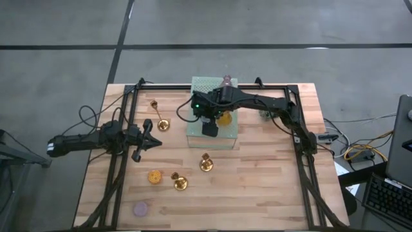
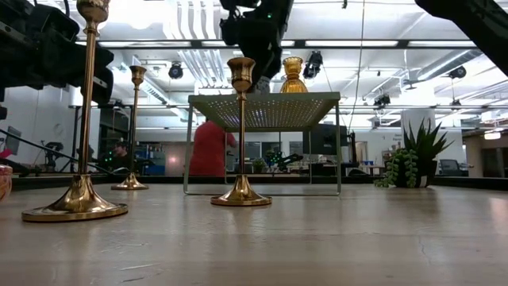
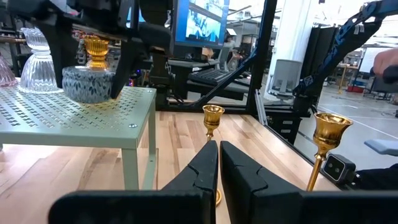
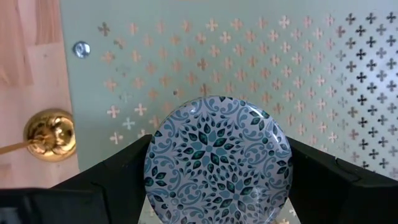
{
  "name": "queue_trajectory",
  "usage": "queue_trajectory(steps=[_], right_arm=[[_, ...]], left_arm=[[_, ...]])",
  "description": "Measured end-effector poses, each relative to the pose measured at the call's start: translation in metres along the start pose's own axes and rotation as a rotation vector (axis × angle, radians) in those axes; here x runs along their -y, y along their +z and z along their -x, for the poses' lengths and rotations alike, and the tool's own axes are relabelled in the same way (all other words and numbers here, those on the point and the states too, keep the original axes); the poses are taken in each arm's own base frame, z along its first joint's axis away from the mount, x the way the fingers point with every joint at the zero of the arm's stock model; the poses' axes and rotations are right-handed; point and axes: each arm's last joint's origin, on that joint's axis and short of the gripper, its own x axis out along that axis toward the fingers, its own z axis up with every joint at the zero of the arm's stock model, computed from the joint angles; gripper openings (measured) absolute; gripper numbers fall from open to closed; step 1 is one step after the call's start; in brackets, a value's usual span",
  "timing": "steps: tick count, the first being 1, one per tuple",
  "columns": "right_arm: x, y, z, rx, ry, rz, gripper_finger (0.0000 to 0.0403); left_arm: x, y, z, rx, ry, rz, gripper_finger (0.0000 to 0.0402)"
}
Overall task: Stock candles on shelf
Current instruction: Put the white green scented candle on the shelf
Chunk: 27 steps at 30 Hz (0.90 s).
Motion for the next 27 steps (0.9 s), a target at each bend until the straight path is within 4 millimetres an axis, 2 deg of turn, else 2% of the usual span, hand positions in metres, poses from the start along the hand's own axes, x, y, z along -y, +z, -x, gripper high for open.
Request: queue_trajectory(steps=[7,18,23,27], right_arm=[[-0.001,-0.002,-0.006,-0.013,0.0,0.007,0.0314],[0.0,0.0,-0.005,0.006,-0.005,0.007,0.0367],[0.001,0.004,0.011,0.048,-0.015,0.013,0.0368],[0.001,0.007,0.039,0.096,-0.014,-0.001,0.0368]], left_arm=[[0.0,0.0,0.0,0.0,0.0,0.0,0.0021],[0.0,0.0,0.0,0.0,0.0,0.0,0.0021],[0.0,0.0,0.0,0.0,0.0,0.0,0.0021],[0.0,0.0,0.0,0.0,0.0,0.0,0.0021]])
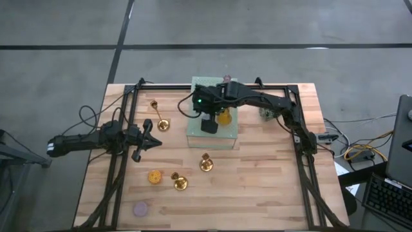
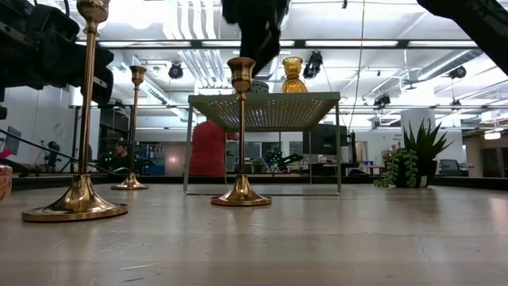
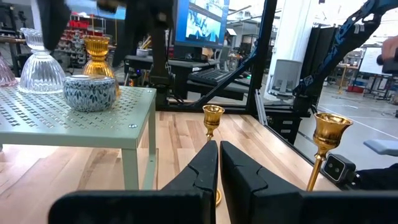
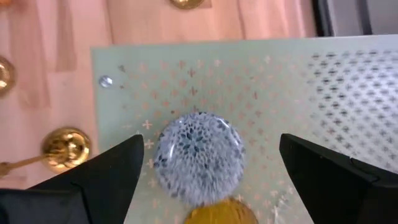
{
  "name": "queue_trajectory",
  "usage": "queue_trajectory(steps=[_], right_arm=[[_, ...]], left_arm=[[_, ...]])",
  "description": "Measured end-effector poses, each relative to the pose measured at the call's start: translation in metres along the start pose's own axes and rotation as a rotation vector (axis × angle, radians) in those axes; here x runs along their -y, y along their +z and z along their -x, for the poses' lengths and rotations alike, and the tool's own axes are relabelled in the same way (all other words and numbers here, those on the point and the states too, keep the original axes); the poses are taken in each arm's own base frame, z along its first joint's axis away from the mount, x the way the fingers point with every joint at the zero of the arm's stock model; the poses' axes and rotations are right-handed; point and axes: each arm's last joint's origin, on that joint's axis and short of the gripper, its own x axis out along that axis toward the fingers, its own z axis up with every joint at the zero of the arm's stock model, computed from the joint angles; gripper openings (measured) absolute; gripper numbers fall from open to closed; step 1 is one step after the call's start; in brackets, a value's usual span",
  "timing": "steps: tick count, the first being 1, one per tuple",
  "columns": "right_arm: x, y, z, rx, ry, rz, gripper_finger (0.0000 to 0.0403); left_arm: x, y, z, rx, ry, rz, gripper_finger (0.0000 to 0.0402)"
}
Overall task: Stock candles on shelf
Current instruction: Put the white green scented candle on the shelf, then put the yellow scented candle and aligned it with the other white green scented candle on the shelf
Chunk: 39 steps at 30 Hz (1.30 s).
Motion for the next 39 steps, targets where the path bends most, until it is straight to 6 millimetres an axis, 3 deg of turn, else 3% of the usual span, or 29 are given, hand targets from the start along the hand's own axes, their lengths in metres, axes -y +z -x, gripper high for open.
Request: queue_trajectory(steps=[4,8,18,23,30,39], right_arm=[[-0.005,-0.007,0.024,0.012,0.017,-0.026,0.0352],[-0.015,-0.013,0.057,0.086,0.036,-0.021,0.0293],[-0.059,-0.031,0.126,0.314,0.093,0.073,0.0031],[-0.085,-0.048,0.151,0.482,0.16,0.134,0.0017],[-0.1,-0.097,0.158,0.632,0.169,0.12,0.0008],[-0.089,-0.175,0.126,0.743,0.224,0.045,0.0008]], left_arm=[[0.0,0.0,0.0,0.0,0.0,0.0,0.0021],[0.0,0.0,0.0,0.0,0.0,0.0,0.0021],[0.0,0.0,0.0,0.0,0.0,0.0,0.0021],[0.0,0.0,0.0,0.0,0.0,0.0,0.0021],[0.0,0.0,0.0,-0.001,0.001,0.0,0.0021],[0.0,0.0,0.0,-0.001,0.0,0.0,0.0021]])
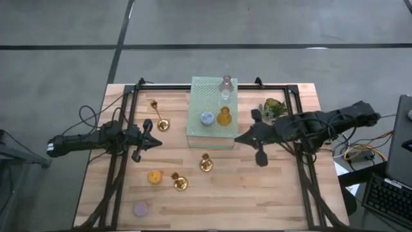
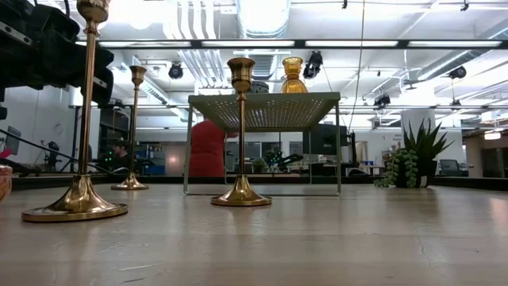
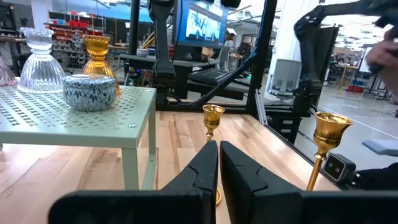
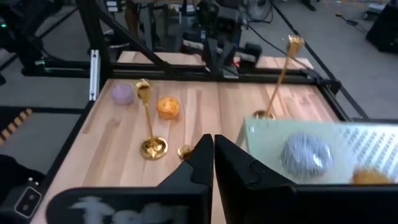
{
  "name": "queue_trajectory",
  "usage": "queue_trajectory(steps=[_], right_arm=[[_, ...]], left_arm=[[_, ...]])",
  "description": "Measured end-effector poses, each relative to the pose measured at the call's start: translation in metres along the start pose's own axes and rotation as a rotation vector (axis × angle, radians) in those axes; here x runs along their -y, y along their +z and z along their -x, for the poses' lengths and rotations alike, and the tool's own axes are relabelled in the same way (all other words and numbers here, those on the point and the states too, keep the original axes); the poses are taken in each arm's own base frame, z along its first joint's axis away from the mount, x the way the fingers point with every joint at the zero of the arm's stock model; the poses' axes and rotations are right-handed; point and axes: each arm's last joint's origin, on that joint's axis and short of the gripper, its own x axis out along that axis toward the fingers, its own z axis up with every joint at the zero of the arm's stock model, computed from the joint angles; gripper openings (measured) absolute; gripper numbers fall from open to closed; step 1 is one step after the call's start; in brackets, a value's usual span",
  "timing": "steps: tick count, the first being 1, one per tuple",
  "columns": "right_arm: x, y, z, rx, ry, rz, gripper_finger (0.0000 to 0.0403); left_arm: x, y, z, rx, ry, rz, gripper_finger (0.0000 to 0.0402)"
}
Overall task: Stock candles on shelf
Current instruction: Put the yellow scented candle and aligned it with the other white green scented candle on the shelf
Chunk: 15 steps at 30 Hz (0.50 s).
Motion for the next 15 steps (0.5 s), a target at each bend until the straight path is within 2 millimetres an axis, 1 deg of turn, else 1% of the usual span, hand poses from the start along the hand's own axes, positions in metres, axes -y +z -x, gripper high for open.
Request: queue_trajectory(steps=[4,7,11,13,15], right_arm=[[0.006,-0.04,0.007,0.041,0.007,-0.053,0.0008],[0.012,-0.066,0.014,0.056,-0.007,-0.074,0.0008],[0.021,-0.105,0.024,-0.041,-0.065,0.019,0.0008],[0.023,-0.118,0.027,-0.027,-0.063,0.008,0.0008],[0.025,-0.129,0.03,0.029,-0.056,-0.011,0.0008]], left_arm=[[0.0,0.0,0.0,0.0,0.0,0.0,0.0021],[0.0,0.0,0.0,0.0,0.0,0.0,0.0021],[0.0,0.0,0.0,0.0,0.001,0.0,0.0021],[0.0,0.0,0.0,0.0,0.001,0.0,0.0021],[0.0,0.0,0.0,0.0,0.0,0.0,0.0021]])
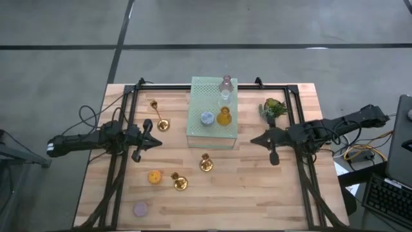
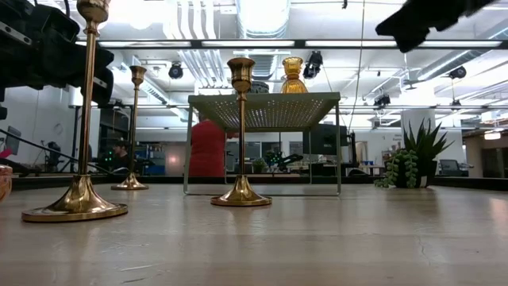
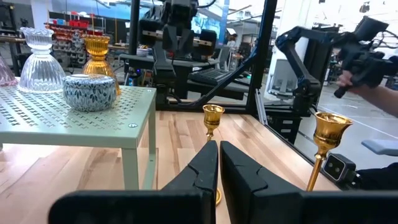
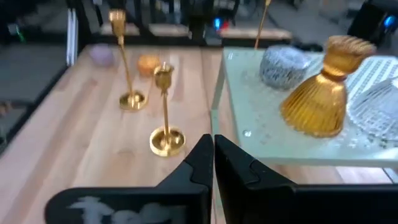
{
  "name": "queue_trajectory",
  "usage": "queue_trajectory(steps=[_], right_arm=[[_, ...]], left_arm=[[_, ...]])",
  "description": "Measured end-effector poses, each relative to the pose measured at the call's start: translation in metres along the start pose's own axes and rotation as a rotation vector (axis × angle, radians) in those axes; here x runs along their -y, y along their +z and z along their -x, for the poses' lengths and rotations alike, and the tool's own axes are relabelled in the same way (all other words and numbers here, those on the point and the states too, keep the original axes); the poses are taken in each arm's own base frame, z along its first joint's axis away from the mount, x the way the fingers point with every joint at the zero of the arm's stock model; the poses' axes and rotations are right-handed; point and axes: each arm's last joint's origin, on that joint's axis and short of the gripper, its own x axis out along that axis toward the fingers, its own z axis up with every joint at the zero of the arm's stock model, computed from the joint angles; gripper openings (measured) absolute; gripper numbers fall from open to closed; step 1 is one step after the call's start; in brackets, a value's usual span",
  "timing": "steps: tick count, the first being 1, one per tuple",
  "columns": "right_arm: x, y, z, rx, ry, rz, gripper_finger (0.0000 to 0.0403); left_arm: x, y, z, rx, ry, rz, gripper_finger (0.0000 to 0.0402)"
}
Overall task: Stock candles on shelf
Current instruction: Put the yellow scented candle and aligned it with the other white green scented candle on the shelf
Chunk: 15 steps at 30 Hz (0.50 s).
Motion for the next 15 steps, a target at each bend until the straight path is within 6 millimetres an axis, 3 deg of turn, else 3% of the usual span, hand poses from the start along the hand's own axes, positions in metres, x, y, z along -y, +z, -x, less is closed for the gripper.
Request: queue_trajectory(steps=[15], right_arm=[[0.022,-0.061,0.045,0.313,-0.008,-0.052,0.0008]], left_arm=[[0.0,0.0,0.0,0.0,0.0,0.0,0.0021]])
